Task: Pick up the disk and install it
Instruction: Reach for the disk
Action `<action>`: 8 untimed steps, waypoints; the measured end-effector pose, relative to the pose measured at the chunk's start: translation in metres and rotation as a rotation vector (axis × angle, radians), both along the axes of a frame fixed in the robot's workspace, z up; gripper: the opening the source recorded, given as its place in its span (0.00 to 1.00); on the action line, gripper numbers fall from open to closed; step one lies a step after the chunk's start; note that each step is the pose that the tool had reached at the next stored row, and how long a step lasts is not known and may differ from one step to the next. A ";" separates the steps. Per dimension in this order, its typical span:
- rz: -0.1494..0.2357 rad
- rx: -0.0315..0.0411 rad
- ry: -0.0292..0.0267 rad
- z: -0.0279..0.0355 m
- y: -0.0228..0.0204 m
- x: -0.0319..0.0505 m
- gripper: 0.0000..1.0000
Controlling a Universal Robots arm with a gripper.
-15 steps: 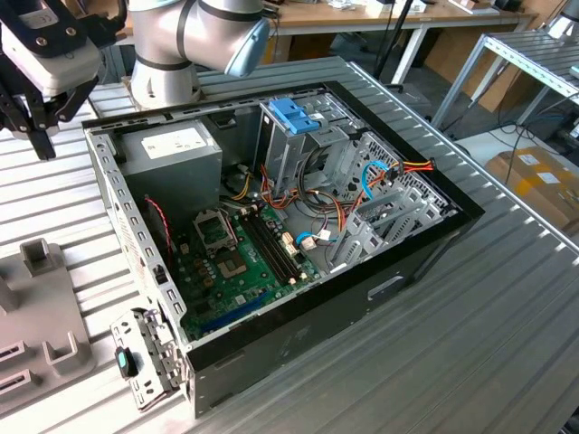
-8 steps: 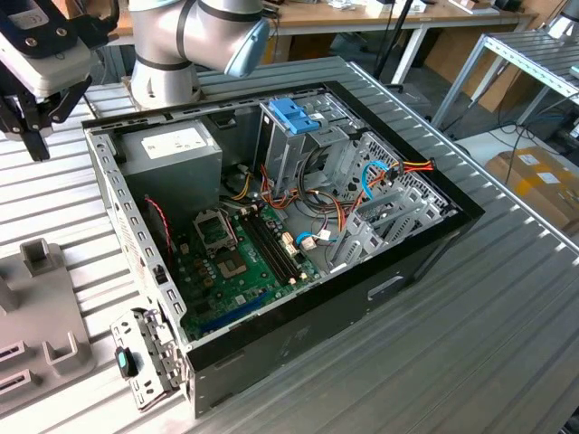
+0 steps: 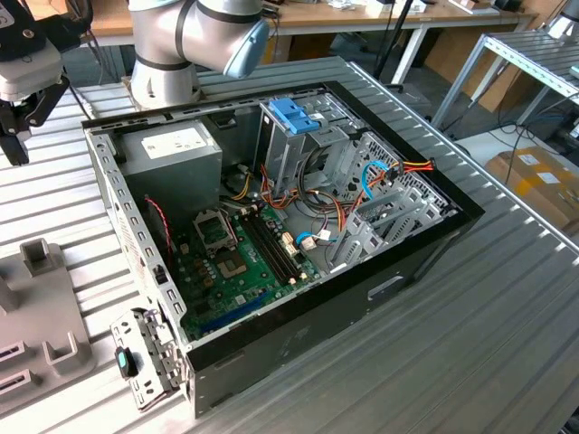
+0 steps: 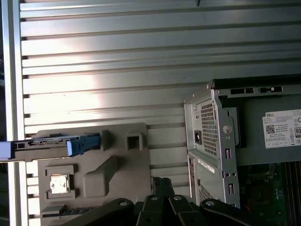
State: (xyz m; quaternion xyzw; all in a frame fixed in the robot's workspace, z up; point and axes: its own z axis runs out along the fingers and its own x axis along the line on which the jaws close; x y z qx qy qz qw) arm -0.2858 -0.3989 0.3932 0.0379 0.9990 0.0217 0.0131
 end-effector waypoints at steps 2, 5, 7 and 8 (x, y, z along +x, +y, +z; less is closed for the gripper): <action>0.000 0.0000 0.0000 0.0000 0.0000 -0.0001 0.11; 0.000 0.0000 -0.0001 0.0000 0.0000 -0.0005 0.11; 0.000 0.0000 0.0000 0.0000 0.0000 -0.0015 0.11; 0.000 0.0000 0.0000 0.0000 0.0000 -0.0016 0.11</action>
